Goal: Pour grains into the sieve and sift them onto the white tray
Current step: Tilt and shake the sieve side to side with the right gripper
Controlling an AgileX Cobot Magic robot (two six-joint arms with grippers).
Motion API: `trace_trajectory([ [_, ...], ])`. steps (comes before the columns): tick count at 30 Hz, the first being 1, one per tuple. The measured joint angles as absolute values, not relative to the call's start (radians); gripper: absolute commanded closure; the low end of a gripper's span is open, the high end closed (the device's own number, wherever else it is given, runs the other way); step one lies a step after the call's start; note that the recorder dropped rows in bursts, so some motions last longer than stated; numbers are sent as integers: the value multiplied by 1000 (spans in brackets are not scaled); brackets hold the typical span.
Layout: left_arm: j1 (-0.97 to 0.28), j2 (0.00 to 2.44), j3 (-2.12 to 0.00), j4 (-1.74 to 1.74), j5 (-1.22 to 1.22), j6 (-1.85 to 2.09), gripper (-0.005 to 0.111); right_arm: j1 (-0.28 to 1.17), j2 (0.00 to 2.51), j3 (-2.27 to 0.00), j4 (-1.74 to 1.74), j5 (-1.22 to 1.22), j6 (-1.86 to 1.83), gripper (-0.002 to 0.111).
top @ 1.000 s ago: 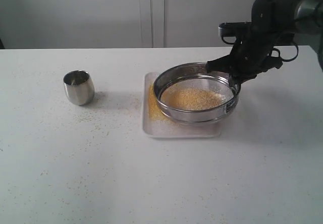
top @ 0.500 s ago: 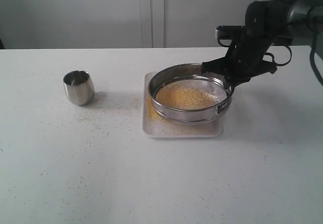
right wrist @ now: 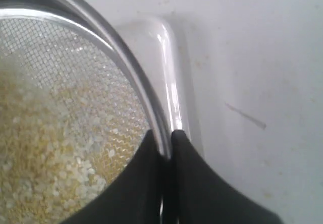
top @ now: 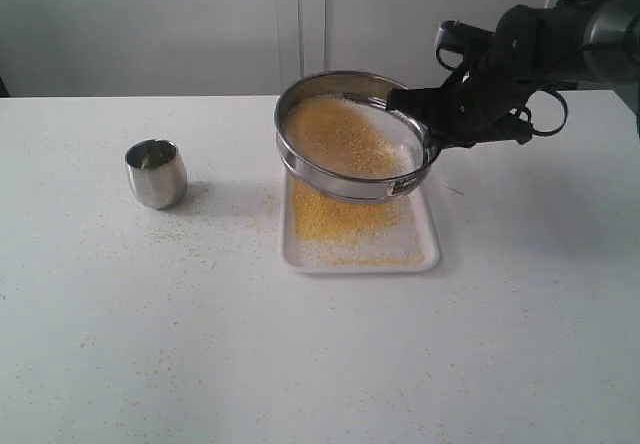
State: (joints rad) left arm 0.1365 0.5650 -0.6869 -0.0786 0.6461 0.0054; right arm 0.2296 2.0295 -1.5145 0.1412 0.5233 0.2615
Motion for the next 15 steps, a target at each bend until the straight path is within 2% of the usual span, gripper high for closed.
trace_trajectory([
  [3, 136, 565, -687, -79, 646, 5, 107, 239, 1979, -1422, 76, 580, 267, 108],
  [6, 136, 565, -687, -79, 646, 5, 107, 243, 1984, -1392, 135, 347, 303, 108],
  [9, 136, 565, -687, -79, 646, 5, 107, 243, 1970, -1396, 126, 500, 300, 108],
  [13, 136, 565, -687, -79, 646, 5, 107, 243, 1999, -1340, 137, 335, 278, 108],
  [15, 136, 565, -687, -79, 646, 5, 107, 243, 2006, -1363, 174, 369, 285, 108],
])
